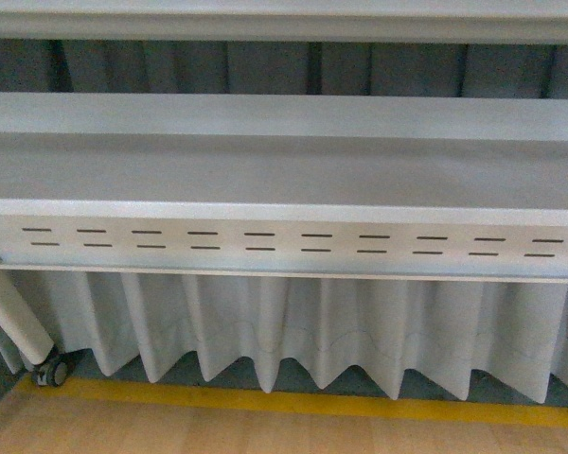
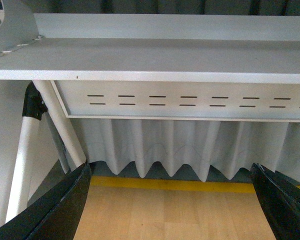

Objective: Wind up and store yellow beetle toy

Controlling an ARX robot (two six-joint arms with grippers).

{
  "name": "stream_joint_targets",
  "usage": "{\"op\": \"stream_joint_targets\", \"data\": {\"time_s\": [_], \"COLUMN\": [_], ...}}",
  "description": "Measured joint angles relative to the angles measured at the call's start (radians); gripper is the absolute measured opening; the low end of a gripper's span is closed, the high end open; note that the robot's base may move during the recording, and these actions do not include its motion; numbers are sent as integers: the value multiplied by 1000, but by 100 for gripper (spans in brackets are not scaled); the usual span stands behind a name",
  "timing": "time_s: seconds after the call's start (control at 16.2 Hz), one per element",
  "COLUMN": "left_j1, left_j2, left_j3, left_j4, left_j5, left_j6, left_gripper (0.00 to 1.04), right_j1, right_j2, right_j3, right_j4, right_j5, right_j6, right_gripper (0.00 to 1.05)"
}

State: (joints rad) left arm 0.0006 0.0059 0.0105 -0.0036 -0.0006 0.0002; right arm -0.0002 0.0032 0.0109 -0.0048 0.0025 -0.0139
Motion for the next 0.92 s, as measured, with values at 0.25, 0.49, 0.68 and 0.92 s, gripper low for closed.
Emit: {"op": "stream_joint_targets", "data": {"time_s": [0.25, 0.49, 0.68, 0.92], "left_j1": [0, 0, 0, 0], "left_j2": [0, 0, 0, 0], "left_j3": [0, 0, 0, 0], "left_j4": [0, 0, 0, 0], "left_j5": [0, 0, 0, 0], "left_j6": [0, 0, 0, 0], "left_gripper": [98, 98, 98, 98], "right_j1": [0, 0, 0, 0], "right_j2": [0, 0, 0, 0], "right_j3": [0, 0, 0, 0], "right_j4": [0, 0, 0, 0], "right_j5": [0, 0, 0, 0], "right_j6": [0, 0, 0, 0], "right_gripper": [98, 98, 98, 98]}}
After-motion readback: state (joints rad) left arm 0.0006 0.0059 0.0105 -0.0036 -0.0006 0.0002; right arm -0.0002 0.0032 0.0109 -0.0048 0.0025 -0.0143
